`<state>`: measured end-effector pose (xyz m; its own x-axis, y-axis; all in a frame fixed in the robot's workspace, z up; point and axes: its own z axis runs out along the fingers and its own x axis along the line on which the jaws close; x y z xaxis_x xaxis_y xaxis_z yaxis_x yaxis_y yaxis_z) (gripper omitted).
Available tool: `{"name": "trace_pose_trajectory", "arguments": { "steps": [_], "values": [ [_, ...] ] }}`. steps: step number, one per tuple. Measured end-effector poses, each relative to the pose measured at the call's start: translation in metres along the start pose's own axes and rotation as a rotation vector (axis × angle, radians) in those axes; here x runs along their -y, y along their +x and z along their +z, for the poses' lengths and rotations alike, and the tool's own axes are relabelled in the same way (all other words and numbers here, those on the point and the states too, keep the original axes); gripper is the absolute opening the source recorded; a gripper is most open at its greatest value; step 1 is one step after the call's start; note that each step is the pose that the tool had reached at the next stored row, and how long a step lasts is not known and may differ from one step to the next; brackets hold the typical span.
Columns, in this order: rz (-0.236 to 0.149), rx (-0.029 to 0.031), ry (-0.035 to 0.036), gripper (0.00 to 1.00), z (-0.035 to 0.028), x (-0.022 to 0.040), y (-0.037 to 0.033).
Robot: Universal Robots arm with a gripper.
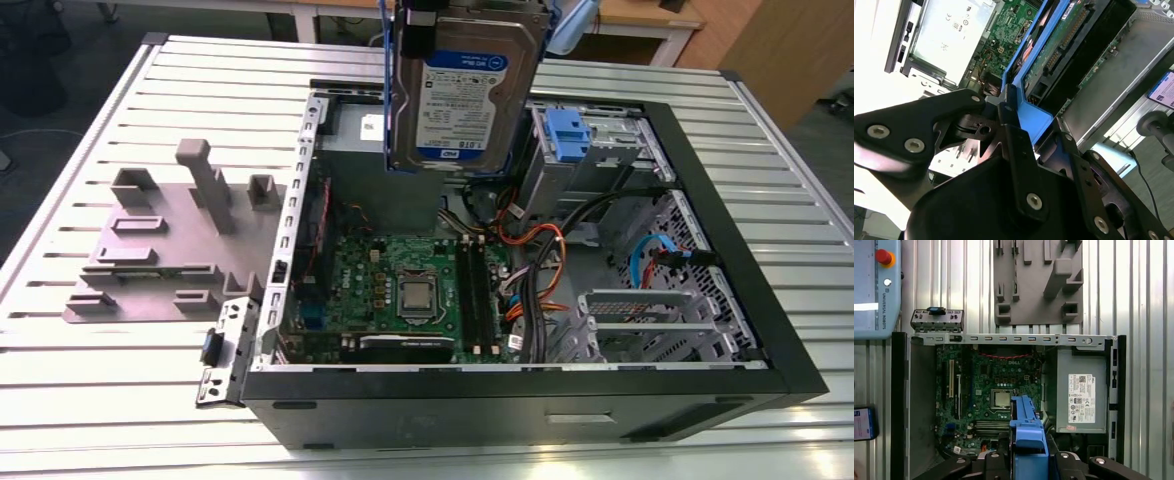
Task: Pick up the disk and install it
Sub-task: 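Insert the disk into the insertion slot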
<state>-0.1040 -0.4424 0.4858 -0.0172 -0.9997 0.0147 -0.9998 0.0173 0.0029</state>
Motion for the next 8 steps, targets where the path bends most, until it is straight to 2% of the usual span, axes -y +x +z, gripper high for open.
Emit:
{"name": "trace_pose_trajectory", "arguments": {
  "steps": [8],
  "values": [
    [0.0,-0.0001,-0.0001,0.36,-0.0001,0.0002,0.0002]
  ]
}}
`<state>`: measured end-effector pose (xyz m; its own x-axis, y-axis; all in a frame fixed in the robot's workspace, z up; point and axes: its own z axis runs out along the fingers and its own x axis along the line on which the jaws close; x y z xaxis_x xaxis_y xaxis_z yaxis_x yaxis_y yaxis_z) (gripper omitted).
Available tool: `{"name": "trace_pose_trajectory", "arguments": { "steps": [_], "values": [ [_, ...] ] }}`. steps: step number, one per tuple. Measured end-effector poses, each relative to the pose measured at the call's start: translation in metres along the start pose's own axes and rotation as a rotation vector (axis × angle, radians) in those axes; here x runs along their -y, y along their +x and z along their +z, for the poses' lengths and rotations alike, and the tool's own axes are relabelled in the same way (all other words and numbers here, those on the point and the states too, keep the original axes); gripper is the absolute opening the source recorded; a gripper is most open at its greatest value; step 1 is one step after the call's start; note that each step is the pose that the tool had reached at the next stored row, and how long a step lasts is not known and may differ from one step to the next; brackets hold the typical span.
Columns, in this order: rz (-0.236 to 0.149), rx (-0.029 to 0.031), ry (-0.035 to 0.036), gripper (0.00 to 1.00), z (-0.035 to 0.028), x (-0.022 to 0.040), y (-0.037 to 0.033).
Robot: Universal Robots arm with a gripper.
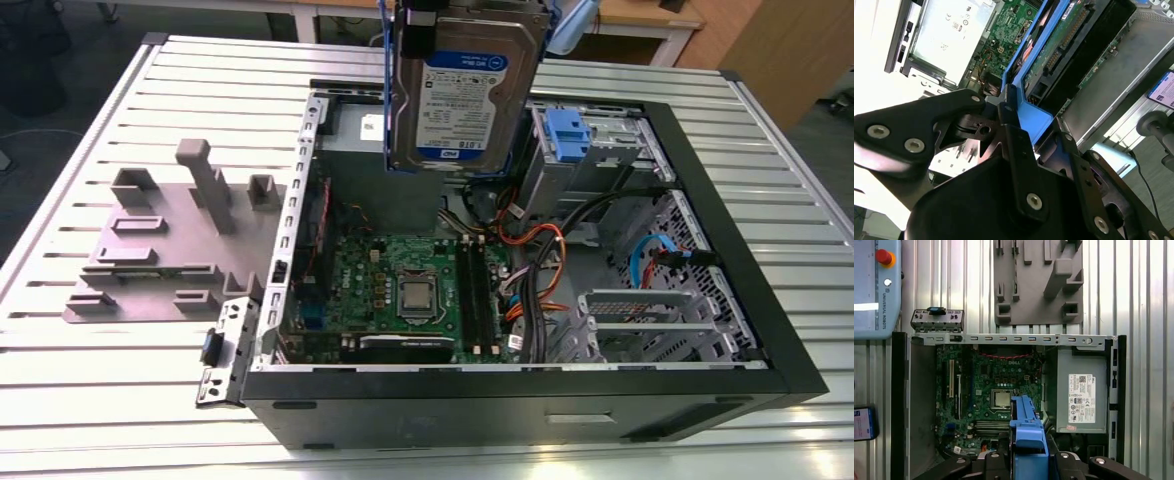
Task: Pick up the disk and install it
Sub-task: 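Insert the disk into the insertion slot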
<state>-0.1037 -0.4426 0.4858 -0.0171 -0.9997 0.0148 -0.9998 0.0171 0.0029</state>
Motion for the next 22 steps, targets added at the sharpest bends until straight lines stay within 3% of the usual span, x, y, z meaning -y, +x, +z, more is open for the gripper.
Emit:
{"name": "trace_pose_trajectory", "arguments": {
  "steps": [8,15,22],
  "values": [
    [0.0,0.0,0.0,0.36,0.0,0.0056,-0.0001],
    [0.0,-0.0006,-0.0001,0.36,0.0,0.0065,0.0008],
    [0.0,-0.0007,0.0,0.36,0.0004,0.0066,0.0104]
  ]
}}
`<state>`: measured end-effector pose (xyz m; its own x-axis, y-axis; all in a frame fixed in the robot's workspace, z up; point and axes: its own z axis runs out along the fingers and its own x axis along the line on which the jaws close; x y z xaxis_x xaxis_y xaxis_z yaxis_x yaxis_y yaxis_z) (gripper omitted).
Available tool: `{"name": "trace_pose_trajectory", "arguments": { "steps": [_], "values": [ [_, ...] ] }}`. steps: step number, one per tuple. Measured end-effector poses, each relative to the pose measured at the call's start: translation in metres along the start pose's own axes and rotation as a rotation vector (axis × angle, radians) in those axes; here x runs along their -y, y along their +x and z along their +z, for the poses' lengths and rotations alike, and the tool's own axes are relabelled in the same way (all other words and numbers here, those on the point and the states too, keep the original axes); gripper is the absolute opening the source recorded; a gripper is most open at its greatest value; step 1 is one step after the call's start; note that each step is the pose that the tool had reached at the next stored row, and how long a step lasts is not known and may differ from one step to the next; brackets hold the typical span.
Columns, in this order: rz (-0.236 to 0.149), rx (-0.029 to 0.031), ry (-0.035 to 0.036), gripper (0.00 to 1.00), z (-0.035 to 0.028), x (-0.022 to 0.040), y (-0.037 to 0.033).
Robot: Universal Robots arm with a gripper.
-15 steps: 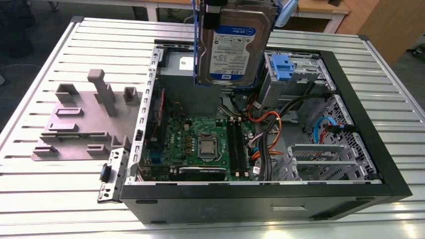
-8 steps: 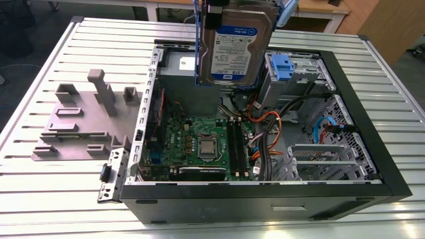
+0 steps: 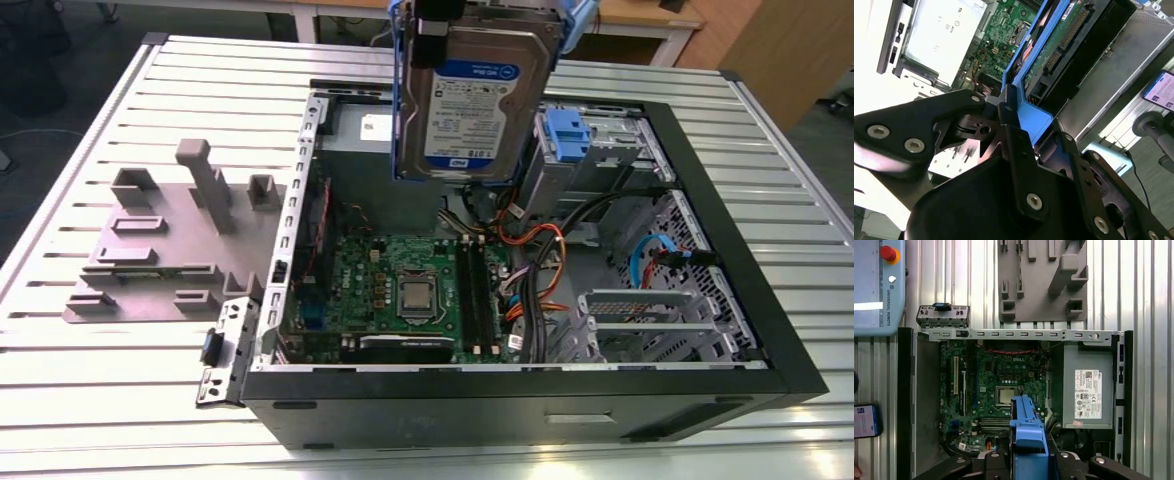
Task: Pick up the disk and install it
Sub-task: 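Insert the disk into the insertion slot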
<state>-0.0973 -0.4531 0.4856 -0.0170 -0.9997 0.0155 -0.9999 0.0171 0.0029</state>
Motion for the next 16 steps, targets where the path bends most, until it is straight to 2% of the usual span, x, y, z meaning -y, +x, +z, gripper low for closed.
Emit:
{"name": "trace_pose_trajectory", "arguments": {
  "steps": [6,9,11,16],
  "values": [
    [0.0,0.0,0.0,0.36,0.0003,0.001,0.0014],
    [0.0,-0.0001,-0.0001,0.36,0.0004,0.0049,0.0013],
    [0.0,0.0,0.0,0.36,0.0004,0.0105,0.0013],
    [0.0,0.0,0.0,0.36,0.0005,0.0141,0.0024]
  ]
}}
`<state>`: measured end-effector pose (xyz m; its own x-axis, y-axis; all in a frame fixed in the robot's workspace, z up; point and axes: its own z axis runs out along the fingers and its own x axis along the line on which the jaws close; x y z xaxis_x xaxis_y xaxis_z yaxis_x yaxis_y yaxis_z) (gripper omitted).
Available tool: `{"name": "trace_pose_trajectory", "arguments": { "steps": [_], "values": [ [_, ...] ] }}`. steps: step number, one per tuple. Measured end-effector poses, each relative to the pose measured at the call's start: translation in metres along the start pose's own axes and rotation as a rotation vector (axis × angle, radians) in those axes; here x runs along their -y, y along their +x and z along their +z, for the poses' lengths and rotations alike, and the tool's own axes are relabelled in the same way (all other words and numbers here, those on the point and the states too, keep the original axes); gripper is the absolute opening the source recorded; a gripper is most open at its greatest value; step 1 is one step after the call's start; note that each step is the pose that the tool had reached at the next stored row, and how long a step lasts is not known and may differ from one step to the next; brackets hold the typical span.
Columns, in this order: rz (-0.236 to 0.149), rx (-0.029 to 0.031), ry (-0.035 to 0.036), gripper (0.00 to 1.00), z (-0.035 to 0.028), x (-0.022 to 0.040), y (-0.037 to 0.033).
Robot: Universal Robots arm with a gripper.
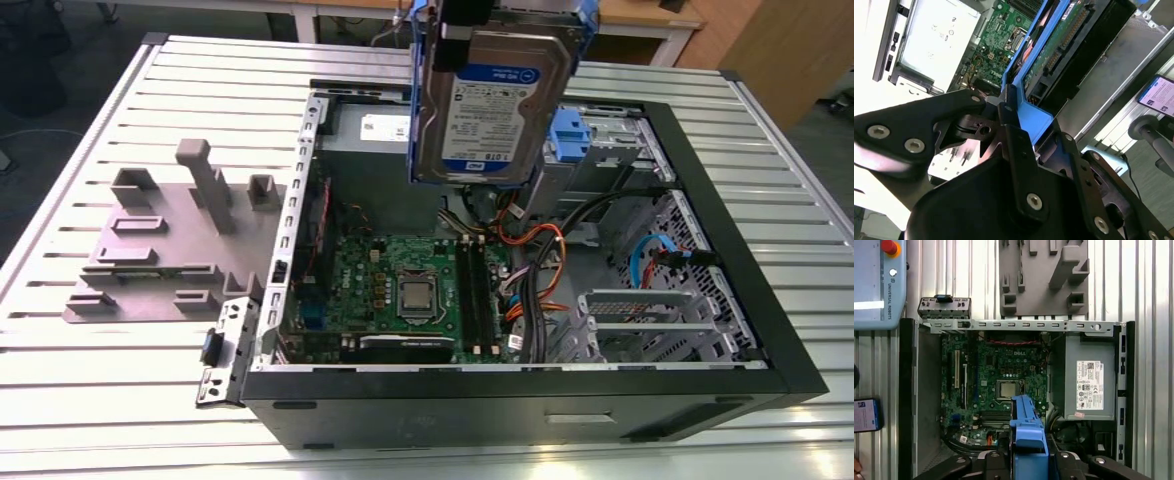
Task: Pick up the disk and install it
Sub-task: 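Insert the disk into the insertion slot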
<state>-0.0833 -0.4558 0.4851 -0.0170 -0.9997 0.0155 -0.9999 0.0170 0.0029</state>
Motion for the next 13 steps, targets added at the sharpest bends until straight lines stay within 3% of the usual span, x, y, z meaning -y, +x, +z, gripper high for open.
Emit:
{"name": "trace_pose_trajectory", "arguments": {
  "steps": [13],
  "values": [
    [0.0,0.0,0.0,0.36,0.0013,0.0012,0.0206]
  ]
}}
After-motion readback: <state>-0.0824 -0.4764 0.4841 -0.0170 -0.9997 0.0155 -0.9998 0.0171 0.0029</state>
